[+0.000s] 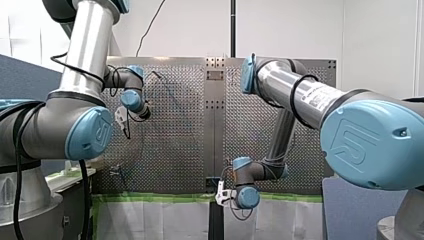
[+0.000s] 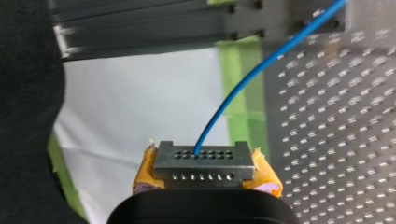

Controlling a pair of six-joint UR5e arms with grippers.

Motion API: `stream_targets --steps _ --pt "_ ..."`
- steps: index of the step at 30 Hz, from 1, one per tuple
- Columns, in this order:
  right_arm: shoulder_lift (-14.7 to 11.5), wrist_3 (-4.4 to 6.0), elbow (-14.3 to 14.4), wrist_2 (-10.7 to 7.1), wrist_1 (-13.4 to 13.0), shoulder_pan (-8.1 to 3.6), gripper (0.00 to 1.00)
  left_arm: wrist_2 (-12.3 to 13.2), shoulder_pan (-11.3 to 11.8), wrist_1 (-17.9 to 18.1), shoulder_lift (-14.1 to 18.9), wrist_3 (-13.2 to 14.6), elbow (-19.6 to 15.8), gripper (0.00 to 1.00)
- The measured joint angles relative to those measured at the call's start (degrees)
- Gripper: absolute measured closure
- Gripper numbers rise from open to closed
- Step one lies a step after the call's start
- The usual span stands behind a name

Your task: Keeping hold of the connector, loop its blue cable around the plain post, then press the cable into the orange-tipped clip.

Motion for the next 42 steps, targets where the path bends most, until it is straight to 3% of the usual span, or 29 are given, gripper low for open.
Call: stream_targets --steps 6,14,32,42 --pt "1.81 -0.01 0.0 -0.07 0.3 -0.23 1.0 0.1 -0.06 -0.04 -0.01 -0.09 -0.01 0.0" --pt "1.57 -0.7 0.49 -0.11 1.3 -0.36 1.0 -0.24 -0.31 -0.14 -0.01 -0.09 -0.04 0.0" --pt "-7.56 0.59 9.66 1.52 -7.31 -1.76 1.0 -0.62 -0.68 -1.29 0.04 -0.17 -0.06 0.0" --pt "-12.93 -0.06 15.03 2.06 -9.64 -2.11 1.0 -0.73 -1.22 -2.62 0.07 -0.17 -0.05 0.0"
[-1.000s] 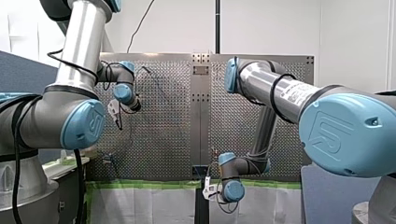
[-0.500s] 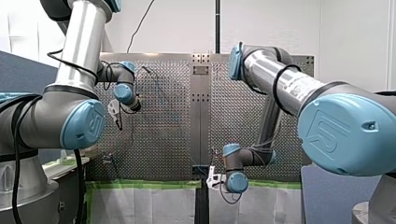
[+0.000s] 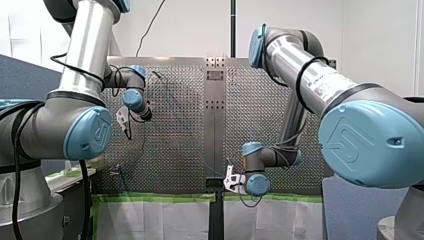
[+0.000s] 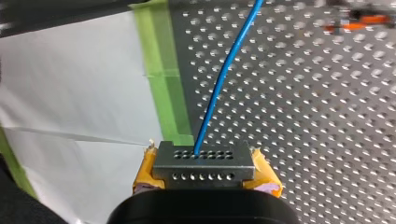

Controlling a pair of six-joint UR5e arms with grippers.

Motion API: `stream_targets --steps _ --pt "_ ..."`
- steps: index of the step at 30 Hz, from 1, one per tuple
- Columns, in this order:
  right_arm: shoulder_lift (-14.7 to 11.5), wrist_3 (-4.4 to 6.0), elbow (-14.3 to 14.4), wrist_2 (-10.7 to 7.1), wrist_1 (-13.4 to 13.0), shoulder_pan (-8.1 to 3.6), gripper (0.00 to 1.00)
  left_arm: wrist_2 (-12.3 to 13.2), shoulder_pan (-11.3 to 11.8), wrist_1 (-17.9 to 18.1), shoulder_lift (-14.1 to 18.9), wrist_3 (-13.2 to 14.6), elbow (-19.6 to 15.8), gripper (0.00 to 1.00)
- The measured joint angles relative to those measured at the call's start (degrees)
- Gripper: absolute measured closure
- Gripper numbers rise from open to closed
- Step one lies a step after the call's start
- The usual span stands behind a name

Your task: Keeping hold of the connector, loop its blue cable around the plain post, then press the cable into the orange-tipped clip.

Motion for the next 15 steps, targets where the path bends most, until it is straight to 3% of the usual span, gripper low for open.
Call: stream_targets --steps 3,8,15 --pt "-1.62 0.31 1.61 -0.01 -1.51 -0.22 1.0 0.0 -0.18 -0.14 0.0 -0.03 0.01 0.0" --pt "-4.19 1.86 4.18 -0.24 -4.07 -0.91 1.0 0.0 -0.33 -0.19 0.0 -0.12 0.03 0.0" --pt "-8.51 1.92 8.52 -0.15 -8.38 -2.27 1.0 -0.07 -0.5 -0.34 0.0 -0.14 0.01 0.0"
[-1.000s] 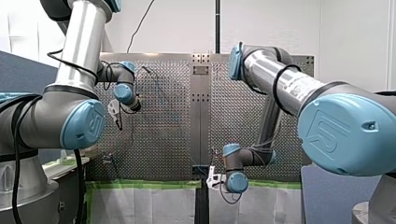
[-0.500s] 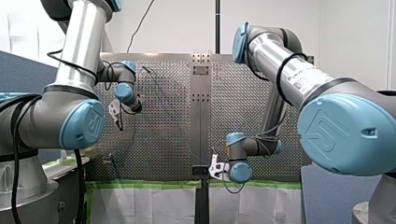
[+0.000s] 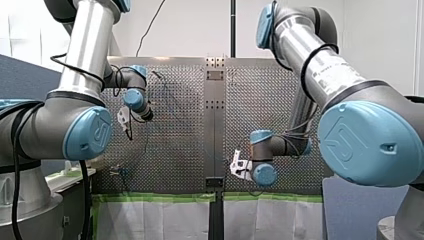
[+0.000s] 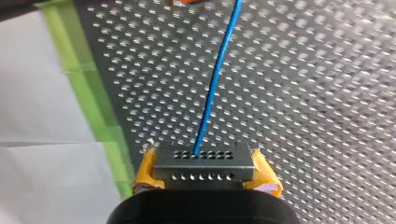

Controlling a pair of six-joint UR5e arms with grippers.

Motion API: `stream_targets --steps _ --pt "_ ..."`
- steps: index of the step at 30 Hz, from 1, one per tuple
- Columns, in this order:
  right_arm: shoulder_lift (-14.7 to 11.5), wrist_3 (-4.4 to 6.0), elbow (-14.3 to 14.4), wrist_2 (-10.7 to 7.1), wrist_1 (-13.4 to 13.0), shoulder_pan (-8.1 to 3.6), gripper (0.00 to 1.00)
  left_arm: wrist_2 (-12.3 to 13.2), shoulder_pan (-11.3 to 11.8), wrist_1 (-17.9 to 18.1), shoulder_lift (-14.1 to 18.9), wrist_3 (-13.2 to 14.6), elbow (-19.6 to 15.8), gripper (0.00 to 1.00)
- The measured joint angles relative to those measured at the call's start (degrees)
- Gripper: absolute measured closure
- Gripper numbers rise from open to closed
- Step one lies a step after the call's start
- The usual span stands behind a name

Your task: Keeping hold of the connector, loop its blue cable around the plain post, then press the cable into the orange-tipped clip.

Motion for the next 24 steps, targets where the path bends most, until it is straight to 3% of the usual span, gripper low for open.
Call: stream_targets --steps 7,11,24 --pt "-3.82 -0.04 3.82 -0.11 -3.81 -0.73 1.0 -0.16 -0.08 -0.03 -0.01 0.0 -0.02 0.0" --pt "-5.73 -0.69 6.22 -0.05 -6.23 -1.24 1.0 -0.56 -0.1 -0.03 -0.01 0.0 -0.02 0.0" --pt "-0.64 -1.25 12.9 -0.01 -13.87 -1.53 1.0 -1.05 -0.22 -0.04 -0.02 0.0 -0.02 0.0"
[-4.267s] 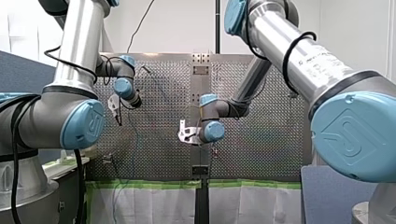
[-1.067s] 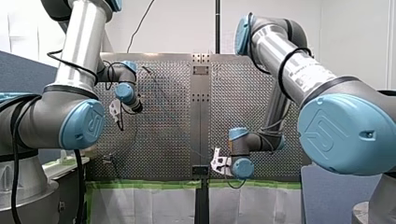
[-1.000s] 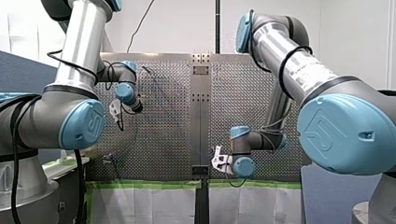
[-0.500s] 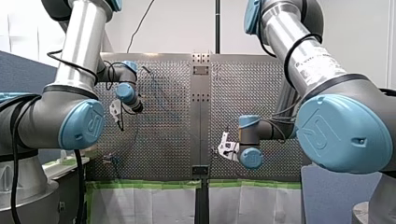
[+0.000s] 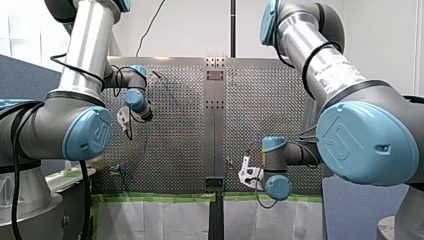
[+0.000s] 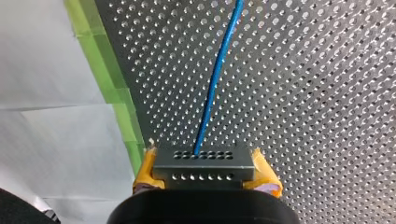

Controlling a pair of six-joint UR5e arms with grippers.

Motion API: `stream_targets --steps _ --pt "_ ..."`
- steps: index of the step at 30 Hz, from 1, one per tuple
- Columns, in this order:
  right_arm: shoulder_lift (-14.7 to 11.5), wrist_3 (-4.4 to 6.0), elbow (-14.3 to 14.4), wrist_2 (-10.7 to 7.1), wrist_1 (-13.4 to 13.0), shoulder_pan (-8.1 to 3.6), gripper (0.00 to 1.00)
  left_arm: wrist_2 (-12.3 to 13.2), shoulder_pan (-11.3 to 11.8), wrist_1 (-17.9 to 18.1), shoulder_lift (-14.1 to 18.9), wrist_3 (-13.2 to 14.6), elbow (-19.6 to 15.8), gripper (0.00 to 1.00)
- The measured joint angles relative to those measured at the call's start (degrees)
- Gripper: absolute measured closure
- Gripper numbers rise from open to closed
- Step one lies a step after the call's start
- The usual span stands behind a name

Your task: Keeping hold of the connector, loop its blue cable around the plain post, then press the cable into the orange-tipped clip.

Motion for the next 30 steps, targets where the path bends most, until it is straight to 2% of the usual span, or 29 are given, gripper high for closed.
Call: stream_targets --steps 7,14,19,23,30 --pt "0.54 -0.08 -0.88 -0.19 -3.37 -0.66 1.0 -0.06 -0.18 -0.06 0.01 -0.43 0.0 0.0" --pt "0.68 -0.89 -2.64 -0.52 -2.68 -1.24 1.0 0.33 0.36 0.69 -0.02 -3.59 -0.26 0.0" --pt "0.69 -1.78 -3.33 -0.75 -1.98 -1.28 1.0 2.45 1.69 2.89 0.0 -6.16 -1.75 0.0" --pt "0.7 -2.54 -3.52 -0.73 -1.66 -1.31 1.0 4.87 3.91 5.35 0.07 -8.64 -4.03 0.0" --pt "0.78 -2.86 -3.58 -0.75 -1.58 -1.34 1.0 8.81 5.92 9.3 0.22 -12.6 -7.11 0.0"
